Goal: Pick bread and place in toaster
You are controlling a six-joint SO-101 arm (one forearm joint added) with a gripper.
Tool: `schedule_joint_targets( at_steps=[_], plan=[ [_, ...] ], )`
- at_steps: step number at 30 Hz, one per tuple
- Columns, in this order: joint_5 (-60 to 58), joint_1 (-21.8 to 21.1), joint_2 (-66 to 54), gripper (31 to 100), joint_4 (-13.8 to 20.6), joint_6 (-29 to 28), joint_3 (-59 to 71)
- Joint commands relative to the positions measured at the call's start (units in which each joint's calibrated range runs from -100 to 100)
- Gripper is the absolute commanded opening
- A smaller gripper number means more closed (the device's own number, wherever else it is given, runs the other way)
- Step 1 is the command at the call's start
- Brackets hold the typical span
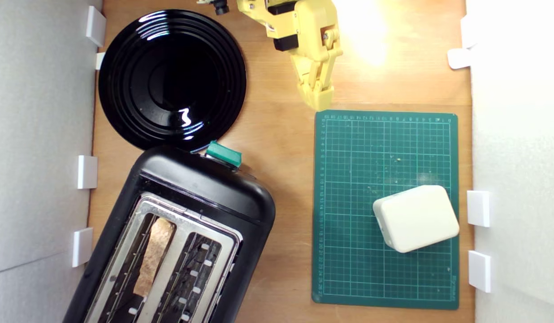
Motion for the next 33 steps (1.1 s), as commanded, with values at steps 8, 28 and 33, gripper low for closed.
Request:
schedule_joint_targets(
  at_steps=[8,28,33],
  plan=[
    [-1.77,-0.88,-11.36,31.6,-2.53,0.13,11.94],
    [-1.85,-0.96,-11.85,31.0,-2.44,0.28,24.83],
    [-1.77,-0.56,-11.85,31.0,-1.72,0.34,25.92]
  ],
)
